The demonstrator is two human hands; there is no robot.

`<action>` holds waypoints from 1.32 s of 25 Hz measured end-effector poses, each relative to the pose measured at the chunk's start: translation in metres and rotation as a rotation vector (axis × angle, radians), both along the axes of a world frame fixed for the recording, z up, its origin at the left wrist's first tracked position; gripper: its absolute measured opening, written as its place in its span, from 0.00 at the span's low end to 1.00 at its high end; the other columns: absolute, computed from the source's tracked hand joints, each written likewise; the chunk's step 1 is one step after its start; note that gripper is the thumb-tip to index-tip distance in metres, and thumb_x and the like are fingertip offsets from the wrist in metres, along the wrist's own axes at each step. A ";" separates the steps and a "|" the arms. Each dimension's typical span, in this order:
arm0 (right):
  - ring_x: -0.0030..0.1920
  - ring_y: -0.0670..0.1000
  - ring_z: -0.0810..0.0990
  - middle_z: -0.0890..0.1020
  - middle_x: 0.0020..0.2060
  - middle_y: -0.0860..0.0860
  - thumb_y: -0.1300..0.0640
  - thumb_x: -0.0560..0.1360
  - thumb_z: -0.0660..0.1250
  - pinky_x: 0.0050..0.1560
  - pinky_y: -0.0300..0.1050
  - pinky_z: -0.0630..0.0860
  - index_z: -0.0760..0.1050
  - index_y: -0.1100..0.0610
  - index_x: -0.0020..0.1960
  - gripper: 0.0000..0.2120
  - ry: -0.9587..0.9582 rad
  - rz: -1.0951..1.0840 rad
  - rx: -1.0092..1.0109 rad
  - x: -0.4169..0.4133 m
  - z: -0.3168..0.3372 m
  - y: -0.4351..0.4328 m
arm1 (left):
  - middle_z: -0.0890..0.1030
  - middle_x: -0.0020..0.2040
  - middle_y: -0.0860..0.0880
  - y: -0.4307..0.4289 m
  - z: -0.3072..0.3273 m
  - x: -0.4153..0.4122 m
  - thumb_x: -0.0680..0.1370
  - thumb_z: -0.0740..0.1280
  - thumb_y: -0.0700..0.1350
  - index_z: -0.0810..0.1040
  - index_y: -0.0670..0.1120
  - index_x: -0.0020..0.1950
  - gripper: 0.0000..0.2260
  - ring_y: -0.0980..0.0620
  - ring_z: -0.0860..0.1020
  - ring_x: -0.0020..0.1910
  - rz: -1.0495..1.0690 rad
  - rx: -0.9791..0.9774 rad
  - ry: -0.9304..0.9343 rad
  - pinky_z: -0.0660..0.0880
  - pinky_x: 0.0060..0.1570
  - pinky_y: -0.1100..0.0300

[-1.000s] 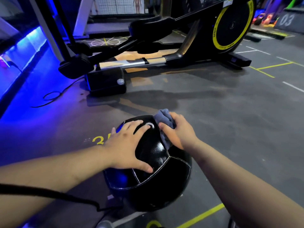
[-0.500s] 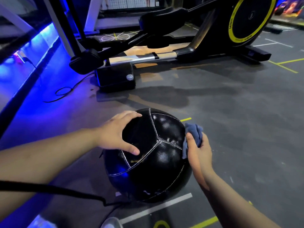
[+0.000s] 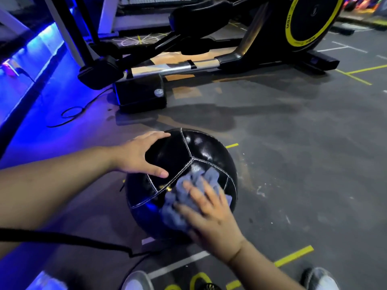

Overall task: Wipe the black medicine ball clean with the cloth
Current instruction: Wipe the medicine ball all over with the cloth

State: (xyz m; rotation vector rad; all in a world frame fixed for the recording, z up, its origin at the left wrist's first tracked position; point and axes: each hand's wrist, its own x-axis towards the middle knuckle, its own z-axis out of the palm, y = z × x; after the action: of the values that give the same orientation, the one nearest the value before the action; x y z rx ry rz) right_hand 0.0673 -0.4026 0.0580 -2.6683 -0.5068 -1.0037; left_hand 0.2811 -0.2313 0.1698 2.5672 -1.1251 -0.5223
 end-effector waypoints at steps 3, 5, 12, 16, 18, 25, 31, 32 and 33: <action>0.68 0.60 0.73 0.75 0.67 0.56 0.49 0.72 0.69 0.68 0.58 0.68 0.75 0.53 0.62 0.20 0.137 -0.190 0.427 0.043 0.045 -0.036 | 0.54 0.78 0.56 -0.005 0.004 -0.002 0.52 0.68 0.79 0.52 0.60 0.77 0.58 0.55 0.55 0.76 0.016 0.010 0.008 0.55 0.75 0.54; 0.61 0.55 0.78 0.81 0.59 0.52 0.48 0.72 0.70 0.65 0.50 0.72 0.77 0.50 0.57 0.14 0.350 -0.351 0.744 0.079 0.069 -0.065 | 0.53 0.78 0.57 -0.006 0.002 -0.010 0.52 0.69 0.78 0.51 0.62 0.76 0.57 0.54 0.53 0.77 0.011 0.013 -0.010 0.54 0.75 0.54; 0.54 0.50 0.82 0.85 0.49 0.46 0.43 0.67 0.69 0.61 0.49 0.76 0.78 0.45 0.54 0.17 0.625 -0.401 0.891 0.116 0.078 -0.095 | 0.49 0.78 0.62 -0.008 -0.003 -0.039 0.52 0.71 0.76 0.51 0.64 0.76 0.57 0.56 0.49 0.76 -0.055 -0.016 -0.100 0.55 0.74 0.54; 0.57 0.47 0.78 0.81 0.56 0.49 0.52 0.68 0.75 0.62 0.42 0.72 0.80 0.52 0.58 0.19 0.381 0.037 0.547 0.118 0.094 -0.045 | 0.56 0.74 0.56 -0.004 -0.008 -0.042 0.50 0.67 0.80 0.58 0.56 0.74 0.57 0.54 0.53 0.75 -0.035 0.011 -0.177 0.61 0.73 0.51; 0.60 0.50 0.78 0.80 0.57 0.49 0.53 0.68 0.75 0.65 0.44 0.71 0.79 0.53 0.60 0.21 0.365 0.106 0.524 0.118 0.092 -0.041 | 0.54 0.75 0.57 0.001 -0.007 -0.044 0.51 0.68 0.80 0.57 0.56 0.74 0.57 0.55 0.51 0.75 -0.026 0.024 -0.169 0.61 0.74 0.51; 0.46 0.49 0.79 0.82 0.43 0.49 0.56 0.75 0.69 0.46 0.40 0.74 0.77 0.50 0.52 0.07 0.565 -0.442 1.120 0.077 0.055 -0.115 | 0.47 0.75 0.67 -0.001 0.003 -0.054 0.53 0.71 0.77 0.51 0.65 0.76 0.56 0.61 0.48 0.75 -0.081 -0.022 -0.126 0.62 0.72 0.52; 0.44 0.50 0.81 0.85 0.44 0.52 0.59 0.74 0.71 0.47 0.43 0.77 0.80 0.50 0.50 0.06 0.587 -0.400 1.397 0.059 0.044 -0.123 | 0.47 0.77 0.64 -0.003 -0.001 -0.070 0.52 0.70 0.77 0.51 0.64 0.76 0.57 0.61 0.45 0.76 -0.109 -0.027 -0.171 0.62 0.72 0.53; 0.44 0.47 0.80 0.85 0.44 0.51 0.59 0.73 0.72 0.48 0.40 0.77 0.80 0.50 0.50 0.07 0.544 -0.333 1.285 0.069 0.055 -0.118 | 0.48 0.77 0.63 -0.004 -0.002 -0.072 0.52 0.70 0.77 0.51 0.64 0.76 0.57 0.61 0.45 0.76 -0.112 -0.034 -0.176 0.62 0.72 0.54; 0.44 0.45 0.79 0.85 0.44 0.50 0.59 0.72 0.74 0.48 0.38 0.76 0.80 0.51 0.51 0.09 0.530 -0.248 1.144 0.081 0.070 -0.110 | 0.48 0.77 0.62 -0.005 -0.002 -0.075 0.52 0.70 0.77 0.51 0.63 0.77 0.57 0.60 0.46 0.76 -0.119 -0.036 -0.188 0.62 0.71 0.54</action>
State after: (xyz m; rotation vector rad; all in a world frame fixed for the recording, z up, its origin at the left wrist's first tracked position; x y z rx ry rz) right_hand 0.1488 -0.5129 0.1278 -1.7978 0.4207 -0.3633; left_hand 0.2063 -0.2362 0.1682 2.5723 -1.3436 -0.2880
